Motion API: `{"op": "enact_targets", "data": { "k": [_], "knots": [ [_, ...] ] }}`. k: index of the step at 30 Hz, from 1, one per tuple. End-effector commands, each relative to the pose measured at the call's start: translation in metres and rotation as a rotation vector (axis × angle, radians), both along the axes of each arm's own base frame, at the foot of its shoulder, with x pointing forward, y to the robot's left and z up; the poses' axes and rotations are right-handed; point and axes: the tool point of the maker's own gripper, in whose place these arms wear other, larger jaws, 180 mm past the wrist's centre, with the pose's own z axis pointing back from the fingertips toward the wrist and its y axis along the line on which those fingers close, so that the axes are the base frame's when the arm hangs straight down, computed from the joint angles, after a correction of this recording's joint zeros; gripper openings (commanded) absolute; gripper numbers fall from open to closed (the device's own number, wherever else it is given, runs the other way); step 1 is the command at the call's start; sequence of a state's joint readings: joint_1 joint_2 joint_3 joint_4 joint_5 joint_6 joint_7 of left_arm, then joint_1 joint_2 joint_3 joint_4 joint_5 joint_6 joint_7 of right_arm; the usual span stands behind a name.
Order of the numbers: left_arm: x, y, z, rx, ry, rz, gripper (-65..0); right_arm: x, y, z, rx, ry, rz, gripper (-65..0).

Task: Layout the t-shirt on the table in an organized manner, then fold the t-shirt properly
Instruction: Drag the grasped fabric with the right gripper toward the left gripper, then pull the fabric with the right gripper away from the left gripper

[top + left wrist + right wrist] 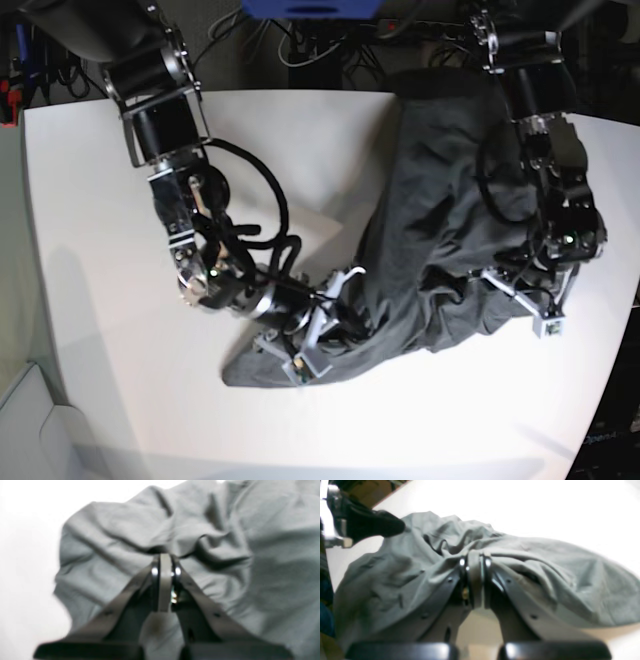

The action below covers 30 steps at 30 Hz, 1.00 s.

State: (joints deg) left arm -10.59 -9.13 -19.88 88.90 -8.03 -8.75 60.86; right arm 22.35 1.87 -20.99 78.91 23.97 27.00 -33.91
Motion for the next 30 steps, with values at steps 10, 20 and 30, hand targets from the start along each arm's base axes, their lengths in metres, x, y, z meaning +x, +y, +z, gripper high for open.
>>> {"op": "enact_targets", "data": {
  "k": [10,20,30],
  "knots": [
    [-0.024,0.048,0.008,0.092,0.002,0.064,-64.7,0.003,0.054,0.068,0.106,-0.086,0.076,-64.8],
    [-0.029,0.057,-0.009,0.08,0.04,0.089,-64.7,0.009,0.094,0.138,0.086,-0.238,0.177,-64.8],
    [-0.035,0.072,-0.072,0.052,0.082,0.123,-64.7,0.047,0.005,0.137,-0.041,-0.286,0.026,-64.8]
  ]
}}
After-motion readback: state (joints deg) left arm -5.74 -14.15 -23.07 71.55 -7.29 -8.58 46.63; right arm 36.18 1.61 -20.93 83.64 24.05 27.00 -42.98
